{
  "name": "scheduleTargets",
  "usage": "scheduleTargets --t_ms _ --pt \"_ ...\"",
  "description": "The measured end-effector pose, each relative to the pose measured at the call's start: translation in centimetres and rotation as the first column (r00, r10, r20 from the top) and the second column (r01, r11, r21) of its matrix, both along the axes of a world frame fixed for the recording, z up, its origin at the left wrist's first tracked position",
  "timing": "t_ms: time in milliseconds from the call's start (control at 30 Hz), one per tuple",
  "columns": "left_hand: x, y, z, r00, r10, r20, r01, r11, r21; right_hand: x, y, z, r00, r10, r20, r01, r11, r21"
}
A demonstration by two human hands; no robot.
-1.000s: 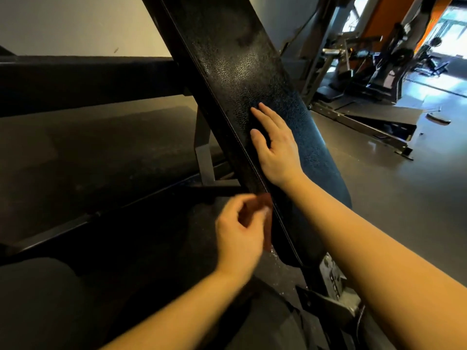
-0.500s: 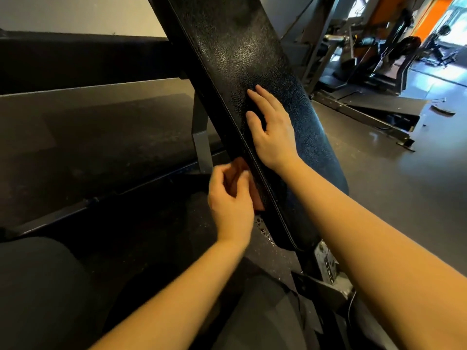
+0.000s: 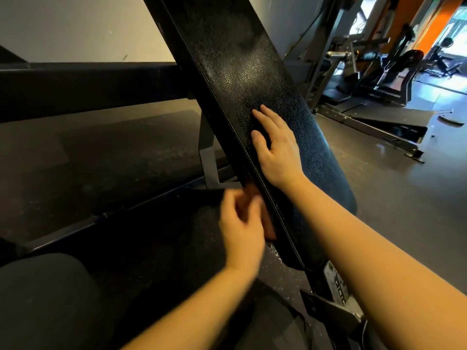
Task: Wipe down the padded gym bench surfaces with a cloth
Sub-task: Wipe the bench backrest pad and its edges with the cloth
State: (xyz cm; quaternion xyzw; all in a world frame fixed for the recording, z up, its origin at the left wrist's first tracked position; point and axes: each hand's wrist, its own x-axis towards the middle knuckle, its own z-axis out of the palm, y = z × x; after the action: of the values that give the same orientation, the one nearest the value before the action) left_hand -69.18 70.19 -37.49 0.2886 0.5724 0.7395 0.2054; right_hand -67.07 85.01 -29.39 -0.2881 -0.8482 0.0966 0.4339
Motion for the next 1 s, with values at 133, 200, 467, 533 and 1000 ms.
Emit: scheduleTargets --t_ms 133,200,467,533,1000 --pt "-1.0 -0.1 0.3 0.996 -0.072 -0.046 0.072 0.997 -0.001 0.1 0.1 0.0 1.000 0.004 0.004 -0.004 1.000 0.000" --pt "-6.3 3.2 4.1 0.989 0.071 -0.127 -0.066 0.997 0.040 0.1 0.0 0.0 1.000 0.005 0.004 -0.005 1.000 -0.004" --pt "-5.4 1.7 4.1 0.996 0.001 -0.090 0.000 1.000 0.010 0.0 -0.1 1.3 0.997 -0.038 0.064 0.038 0.999 0.012" --pt "-6.1 1.3 4.4 0.985 -0.069 -0.157 0.067 0.998 -0.017 -0.9 0.4 2.8 0.990 -0.099 0.101 0.094 0.994 0.055" --pt "-18.0 7.0 11.4 0.964 0.092 -0.251 -0.074 0.994 0.081 -10.8 5.5 8.7 0.994 0.008 0.111 -0.016 0.997 0.072"
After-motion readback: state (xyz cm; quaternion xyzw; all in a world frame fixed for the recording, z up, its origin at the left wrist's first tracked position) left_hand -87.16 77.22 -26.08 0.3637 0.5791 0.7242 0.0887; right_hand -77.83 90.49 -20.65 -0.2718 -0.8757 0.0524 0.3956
